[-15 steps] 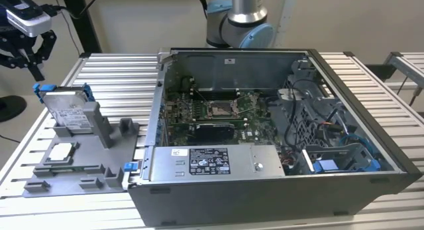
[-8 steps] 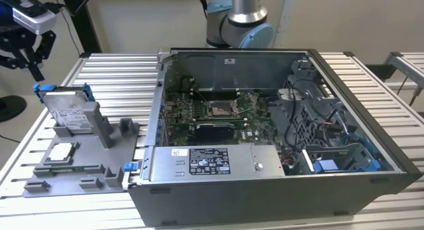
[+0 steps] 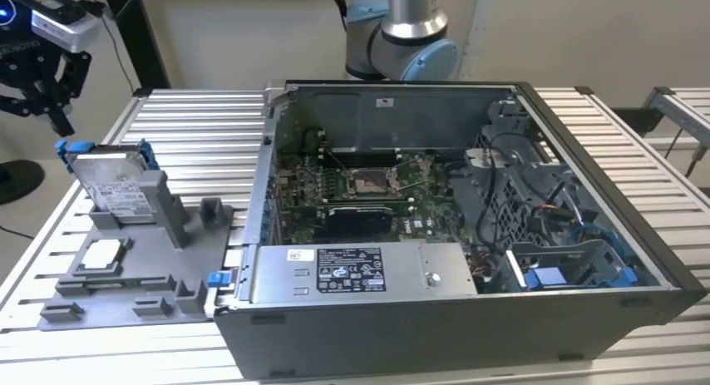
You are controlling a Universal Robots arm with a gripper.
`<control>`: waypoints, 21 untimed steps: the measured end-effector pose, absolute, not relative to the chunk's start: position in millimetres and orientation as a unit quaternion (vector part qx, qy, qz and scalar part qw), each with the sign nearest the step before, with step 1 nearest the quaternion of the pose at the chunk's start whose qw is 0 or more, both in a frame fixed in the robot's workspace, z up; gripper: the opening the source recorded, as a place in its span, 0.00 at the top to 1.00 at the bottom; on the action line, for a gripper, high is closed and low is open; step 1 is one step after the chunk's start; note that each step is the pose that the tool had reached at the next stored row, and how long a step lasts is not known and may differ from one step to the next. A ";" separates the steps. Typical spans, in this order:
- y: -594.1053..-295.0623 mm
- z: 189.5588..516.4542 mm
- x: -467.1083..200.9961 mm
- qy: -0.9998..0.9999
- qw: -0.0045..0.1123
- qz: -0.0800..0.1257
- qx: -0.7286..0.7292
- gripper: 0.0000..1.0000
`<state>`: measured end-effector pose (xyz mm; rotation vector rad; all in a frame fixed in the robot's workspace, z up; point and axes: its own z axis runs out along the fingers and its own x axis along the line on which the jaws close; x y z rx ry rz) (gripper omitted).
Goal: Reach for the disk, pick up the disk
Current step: 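Pick up the disk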
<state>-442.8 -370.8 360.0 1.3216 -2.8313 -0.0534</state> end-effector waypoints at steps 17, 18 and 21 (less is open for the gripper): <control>-370.8 360.0 -442.8 -0.830 0.011 -0.016 0.557 1.00; -370.8 360.1 -442.8 -0.825 0.011 -0.016 0.565 1.00; -370.8 360.1 -442.8 -0.810 0.011 -0.015 0.587 1.00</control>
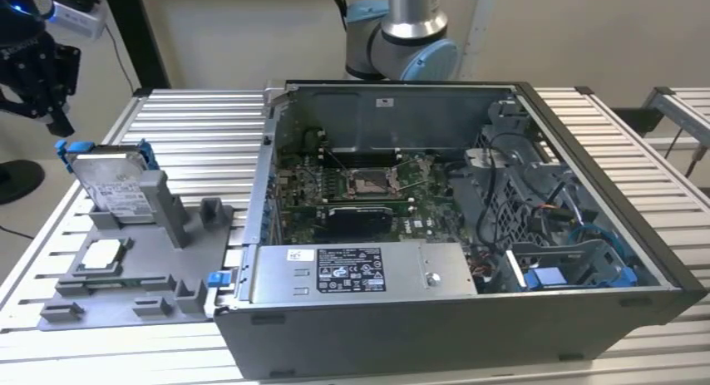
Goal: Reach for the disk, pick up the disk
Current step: 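Pick up the disk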
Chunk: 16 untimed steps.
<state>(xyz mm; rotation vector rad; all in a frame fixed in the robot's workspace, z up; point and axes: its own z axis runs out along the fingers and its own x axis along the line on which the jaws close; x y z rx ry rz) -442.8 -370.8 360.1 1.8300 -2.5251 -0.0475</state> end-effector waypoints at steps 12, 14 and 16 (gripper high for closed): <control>-370.8 360.0 -442.8 -0.740 0.013 -0.014 0.672 1.00; -370.7 360.1 -442.8 -0.728 0.012 -0.012 0.685 1.00; -370.7 360.1 -442.8 -0.718 0.010 -0.010 0.696 1.00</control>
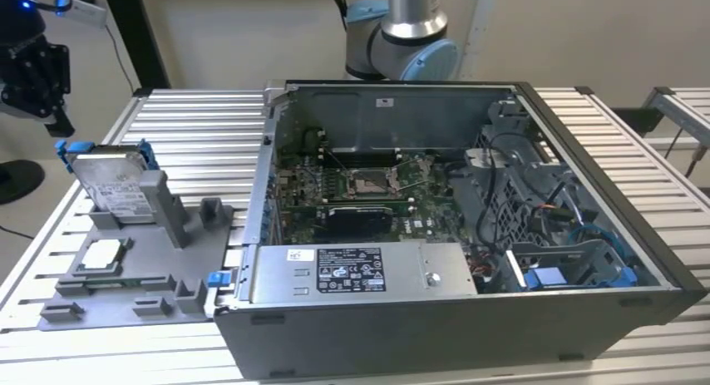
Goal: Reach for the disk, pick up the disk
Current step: 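Pick up the disk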
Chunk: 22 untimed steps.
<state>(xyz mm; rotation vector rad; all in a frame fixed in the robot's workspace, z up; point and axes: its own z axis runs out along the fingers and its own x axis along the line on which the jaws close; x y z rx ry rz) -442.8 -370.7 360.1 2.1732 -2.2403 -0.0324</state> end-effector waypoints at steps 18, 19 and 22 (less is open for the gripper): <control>-370.8 360.0 -443.4 -0.713 0.008 -0.008 0.702 0.00; -370.8 360.0 -443.4 -0.712 0.008 -0.008 0.702 0.00; -370.8 360.0 -443.6 -0.713 0.008 -0.008 0.702 0.00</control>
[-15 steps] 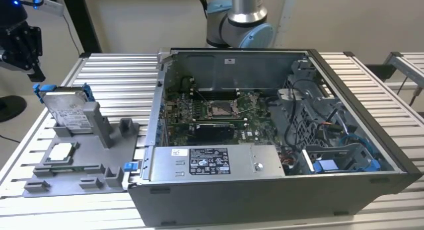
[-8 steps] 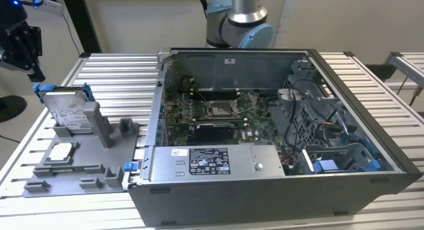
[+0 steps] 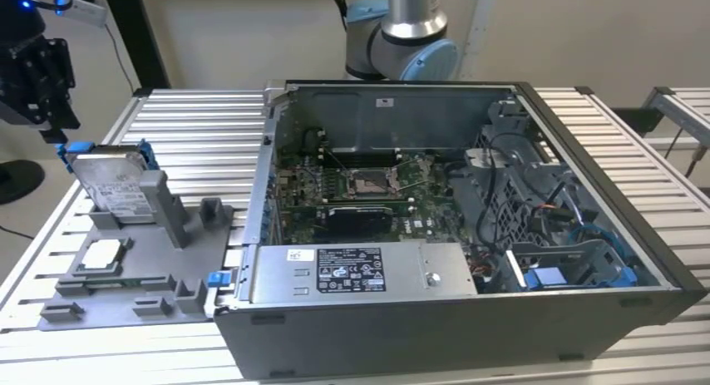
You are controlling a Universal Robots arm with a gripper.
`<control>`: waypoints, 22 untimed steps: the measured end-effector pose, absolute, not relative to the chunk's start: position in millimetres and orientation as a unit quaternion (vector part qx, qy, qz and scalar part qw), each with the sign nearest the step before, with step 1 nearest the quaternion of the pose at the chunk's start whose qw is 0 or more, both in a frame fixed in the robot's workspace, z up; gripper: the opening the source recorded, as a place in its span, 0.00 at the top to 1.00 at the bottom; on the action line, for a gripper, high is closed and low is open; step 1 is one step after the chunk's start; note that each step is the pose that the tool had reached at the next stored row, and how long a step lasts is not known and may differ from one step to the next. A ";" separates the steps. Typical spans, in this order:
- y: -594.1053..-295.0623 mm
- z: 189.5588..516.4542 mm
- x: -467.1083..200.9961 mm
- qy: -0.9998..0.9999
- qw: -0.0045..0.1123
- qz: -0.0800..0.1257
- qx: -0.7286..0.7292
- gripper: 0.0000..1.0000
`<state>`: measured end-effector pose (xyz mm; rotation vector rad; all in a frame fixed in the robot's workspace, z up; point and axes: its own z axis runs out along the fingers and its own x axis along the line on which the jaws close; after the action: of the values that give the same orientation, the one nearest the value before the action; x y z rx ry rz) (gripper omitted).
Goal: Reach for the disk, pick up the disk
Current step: 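Pick up the disk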
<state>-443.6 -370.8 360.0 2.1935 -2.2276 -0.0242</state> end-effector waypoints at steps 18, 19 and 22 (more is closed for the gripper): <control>-366.1 340.1 -442.4 -0.712 0.005 -0.011 0.702 0.00; -365.8 338.2 -441.3 -0.712 0.005 -0.011 0.702 0.00; -364.8 332.7 -439.7 -0.712 0.005 -0.011 0.702 0.00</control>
<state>-439.7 -364.8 332.7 2.1977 -2.2317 -0.0332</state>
